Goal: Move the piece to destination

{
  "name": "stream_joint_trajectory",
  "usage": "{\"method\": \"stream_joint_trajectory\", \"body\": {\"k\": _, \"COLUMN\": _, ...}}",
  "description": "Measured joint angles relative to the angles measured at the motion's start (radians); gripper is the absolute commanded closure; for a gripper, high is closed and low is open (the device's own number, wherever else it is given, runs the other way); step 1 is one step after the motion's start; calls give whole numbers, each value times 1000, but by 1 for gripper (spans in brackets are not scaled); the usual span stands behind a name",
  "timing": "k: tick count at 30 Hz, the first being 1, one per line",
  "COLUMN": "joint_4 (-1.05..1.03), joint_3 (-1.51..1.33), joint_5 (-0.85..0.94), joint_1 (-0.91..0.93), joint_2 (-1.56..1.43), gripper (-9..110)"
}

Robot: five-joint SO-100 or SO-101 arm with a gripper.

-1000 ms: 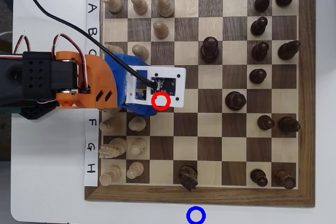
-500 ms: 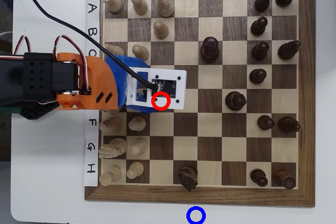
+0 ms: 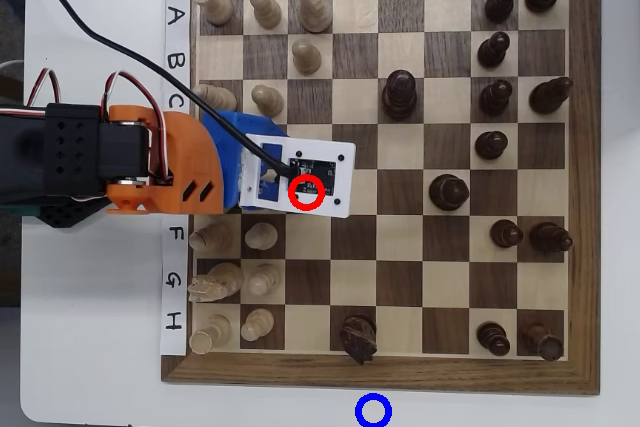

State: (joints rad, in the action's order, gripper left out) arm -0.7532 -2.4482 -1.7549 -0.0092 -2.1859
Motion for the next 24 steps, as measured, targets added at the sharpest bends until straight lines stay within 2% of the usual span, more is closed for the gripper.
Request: {"method": "stream_joint_trajectory", "body": {"k": 24, "joint_4": -66, "joint_3": 74, "joint_5": 0, "joint_1": -3, "joint_2": 0, "gripper": 101}}
